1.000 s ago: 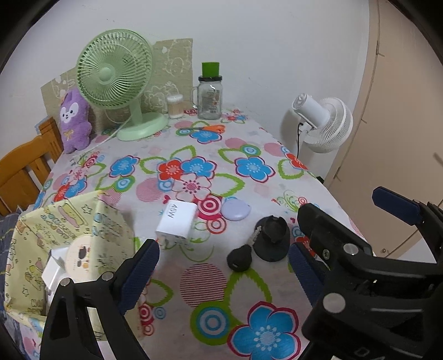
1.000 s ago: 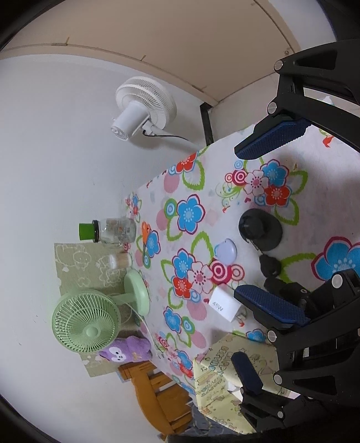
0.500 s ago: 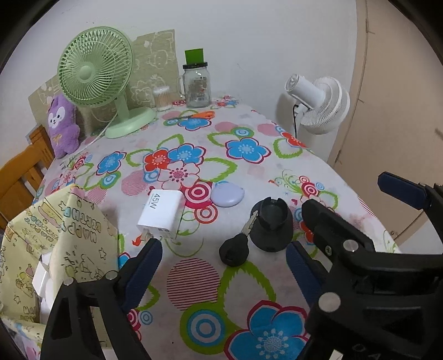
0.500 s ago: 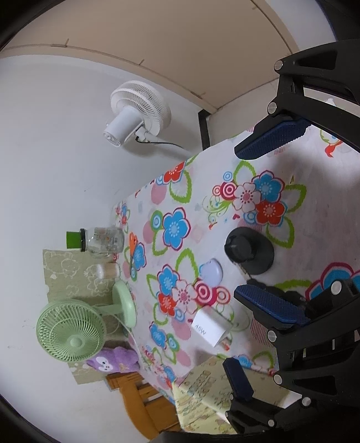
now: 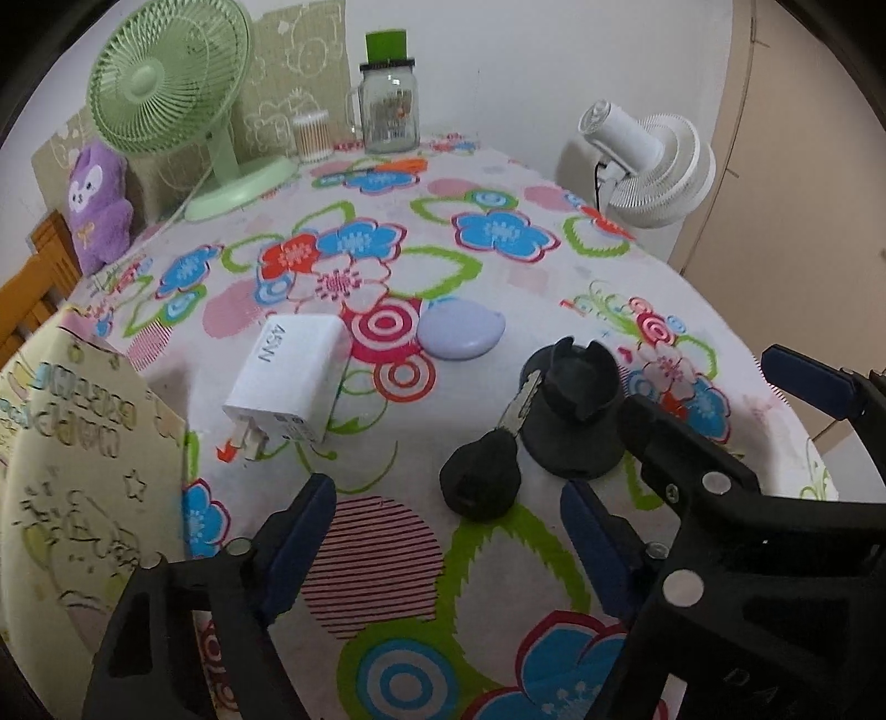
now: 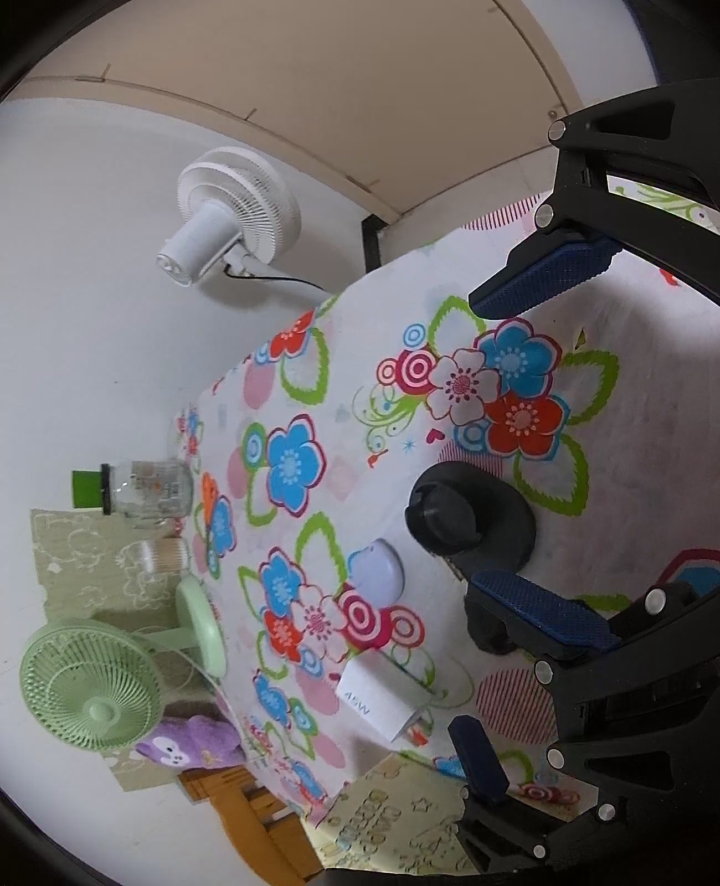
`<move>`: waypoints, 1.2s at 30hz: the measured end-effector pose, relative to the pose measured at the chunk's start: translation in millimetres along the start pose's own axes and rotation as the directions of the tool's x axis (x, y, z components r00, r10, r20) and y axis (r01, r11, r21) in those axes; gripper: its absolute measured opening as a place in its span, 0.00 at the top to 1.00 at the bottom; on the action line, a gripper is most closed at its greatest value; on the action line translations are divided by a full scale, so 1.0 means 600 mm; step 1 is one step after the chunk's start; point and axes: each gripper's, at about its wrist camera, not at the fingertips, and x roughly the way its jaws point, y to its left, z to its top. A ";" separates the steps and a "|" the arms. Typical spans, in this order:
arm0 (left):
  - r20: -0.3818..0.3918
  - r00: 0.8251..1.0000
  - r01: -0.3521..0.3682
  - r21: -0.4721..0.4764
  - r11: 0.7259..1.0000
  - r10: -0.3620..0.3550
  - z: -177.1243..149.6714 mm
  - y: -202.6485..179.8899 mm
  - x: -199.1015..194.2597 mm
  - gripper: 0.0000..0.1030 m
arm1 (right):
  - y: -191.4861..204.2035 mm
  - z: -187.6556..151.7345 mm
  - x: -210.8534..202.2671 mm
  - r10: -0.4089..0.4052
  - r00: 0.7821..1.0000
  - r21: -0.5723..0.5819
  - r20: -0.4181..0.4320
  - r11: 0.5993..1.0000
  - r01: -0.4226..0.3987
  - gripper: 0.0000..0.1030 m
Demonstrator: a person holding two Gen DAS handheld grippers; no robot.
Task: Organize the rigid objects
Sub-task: 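Grasp the black car key with the left gripper while the right gripper grasps the black round stand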
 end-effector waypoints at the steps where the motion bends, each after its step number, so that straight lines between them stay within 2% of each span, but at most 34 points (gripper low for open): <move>1: -0.004 1.000 0.000 -0.003 1.000 0.000 0.000 0.001 0.004 0.20 | 0.001 0.001 0.004 -0.001 1.000 -0.003 -0.005 1.000 0.001 0.09; 5: -0.018 1.000 0.006 -0.015 1.000 -0.006 0.000 0.008 0.016 0.21 | 0.007 0.005 0.020 0.005 1.000 -0.013 -0.022 1.000 -0.005 0.09; 12: 0.006 1.000 0.015 0.006 1.000 -0.015 0.000 0.008 0.016 0.21 | 0.015 0.011 0.050 0.022 0.998 -0.012 -0.057 1.000 -0.023 0.10; 16: 0.010 1.000 0.020 0.014 1.000 -0.020 0.003 0.008 0.018 0.22 | 0.020 0.016 0.065 0.035 0.997 -0.008 -0.073 0.999 -0.036 0.14; 18: 0.013 1.000 0.023 0.020 1.000 -0.024 0.003 0.007 0.018 0.24 | 0.022 0.017 0.071 0.041 0.996 -0.007 -0.081 0.999 -0.042 0.18; 20: 0.016 0.999 0.032 0.034 0.999 -0.032 0.004 0.006 0.018 0.27 | 0.024 0.017 0.080 0.047 0.995 -0.007 -0.093 0.999 -0.048 0.27; 22: 0.015 0.999 0.037 0.039 0.999 -0.038 0.006 0.005 0.017 0.33 | 0.025 0.018 0.082 0.063 0.995 -0.006 -0.079 0.998 -0.064 0.32; 25: 0.019 0.999 0.041 0.039 0.998 -0.041 0.007 0.004 0.017 0.40 | 0.035 0.021 0.080 0.083 0.994 -0.034 -0.074 0.996 -0.086 0.53; 27: 0.019 0.999 0.038 0.035 0.999 -0.039 0.008 0.004 0.016 0.43 | 0.038 0.022 0.078 0.086 0.994 -0.041 -0.074 0.995 -0.089 0.61; 31: 0.017 0.999 0.047 0.053 0.997 -0.048 0.006 0.001 0.012 0.54 | 0.034 0.021 0.074 0.082 0.994 -0.037 -0.073 0.996 -0.084 0.61; 36: 0.016 0.998 0.052 0.064 0.997 -0.053 0.007 -0.004 0.011 0.60 | 0.021 0.014 0.067 0.056 0.996 -0.014 -0.071 0.998 -0.057 0.61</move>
